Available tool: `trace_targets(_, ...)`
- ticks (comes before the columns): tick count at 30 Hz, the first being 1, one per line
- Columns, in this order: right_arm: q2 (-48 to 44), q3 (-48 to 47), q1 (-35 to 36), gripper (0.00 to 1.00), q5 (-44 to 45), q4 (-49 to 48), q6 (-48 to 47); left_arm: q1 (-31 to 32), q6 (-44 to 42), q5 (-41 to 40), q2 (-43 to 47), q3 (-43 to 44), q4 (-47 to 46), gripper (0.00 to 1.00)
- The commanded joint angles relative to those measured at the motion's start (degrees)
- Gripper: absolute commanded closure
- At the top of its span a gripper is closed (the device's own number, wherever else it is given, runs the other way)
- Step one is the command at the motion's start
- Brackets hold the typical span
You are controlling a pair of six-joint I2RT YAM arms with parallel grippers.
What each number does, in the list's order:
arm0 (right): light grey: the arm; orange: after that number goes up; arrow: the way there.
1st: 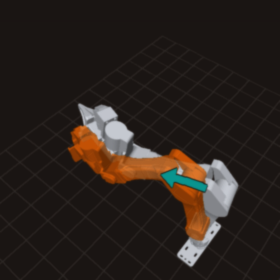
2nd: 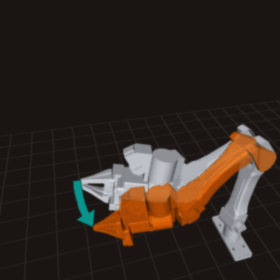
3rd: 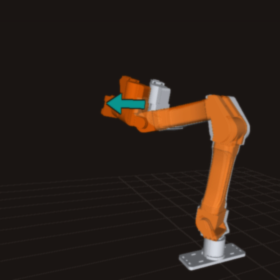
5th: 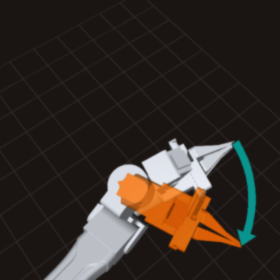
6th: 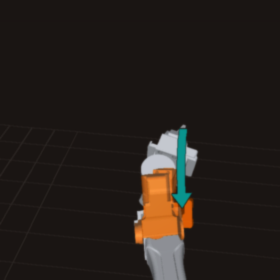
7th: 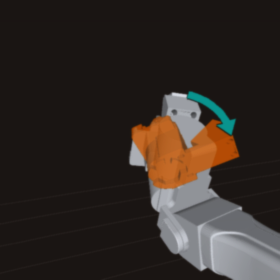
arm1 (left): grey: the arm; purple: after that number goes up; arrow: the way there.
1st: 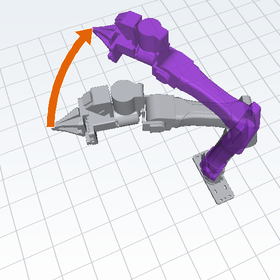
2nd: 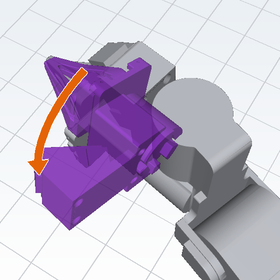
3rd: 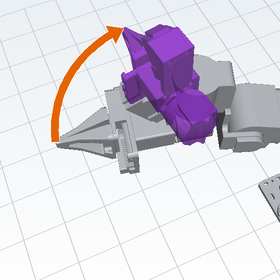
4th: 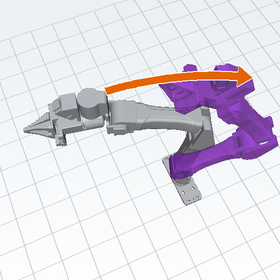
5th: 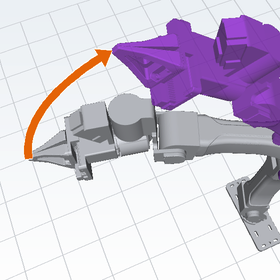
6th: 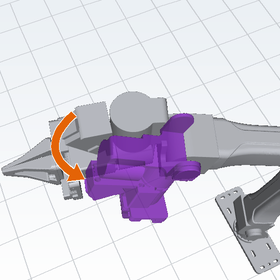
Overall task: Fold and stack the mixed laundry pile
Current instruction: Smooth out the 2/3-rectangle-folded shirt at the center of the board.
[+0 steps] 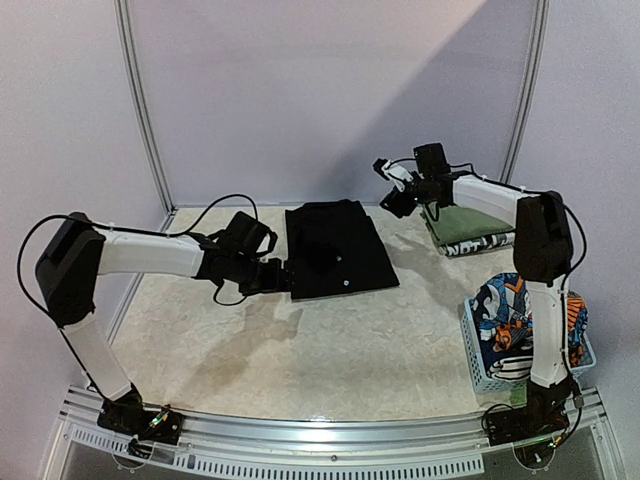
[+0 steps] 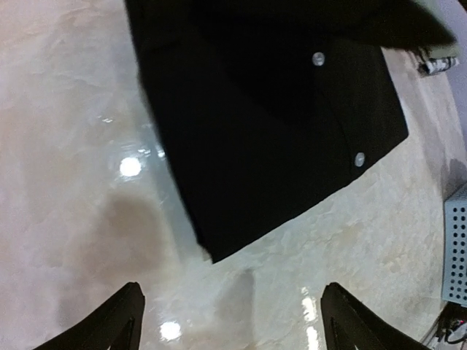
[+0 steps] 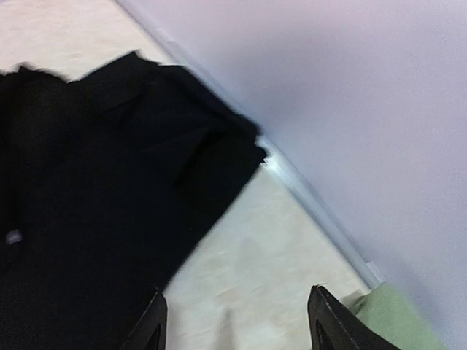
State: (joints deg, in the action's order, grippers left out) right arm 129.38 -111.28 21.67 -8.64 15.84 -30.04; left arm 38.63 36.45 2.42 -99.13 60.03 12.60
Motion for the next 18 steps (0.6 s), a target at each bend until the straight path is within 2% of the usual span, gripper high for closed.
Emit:
trace_targets(1, -12.85, 12.38, 2.01, 0.37, -10.56, 2.49, 2.49, 0.4, 3.28, 9.28, -4.37, 2.79, -13.28, 0.18)
trace_targets(4, -16.35, 19.0, 2.1, 0.46, -14.0, 4.03, 0.28, -0.06, 4.67, 10.66, -8.53, 5.83, -15.87, 0.23)
trace_targets(7, -18.18, 23.86, 2.06, 0.49, -14.42, 4.07, 0.86, -1.22, 5.53, 12.33, -13.18, 10.52, -17.33, 0.25)
trace_targets(11, -17.73, 26.15, 2.06, 0.49, -14.3, 4.68, 2.06, -3.54, 5.36, 13.36, -20.18, 19.78, -16.95, 0.25)
trace_targets(13, -16.68, 26.05, 2.06, 0.45, -13.82, 3.97, 4.52, -5.21, 5.87, 13.82, -24.3, 25.59, -15.92, 0.25)
trace_targets(18, -11.5, 20.47, 2.1, 0.38, -15.83, 10.41, 9.14, -9.23, 9.43, 13.92, -34.44, 39.72, -8.83, 0.23)
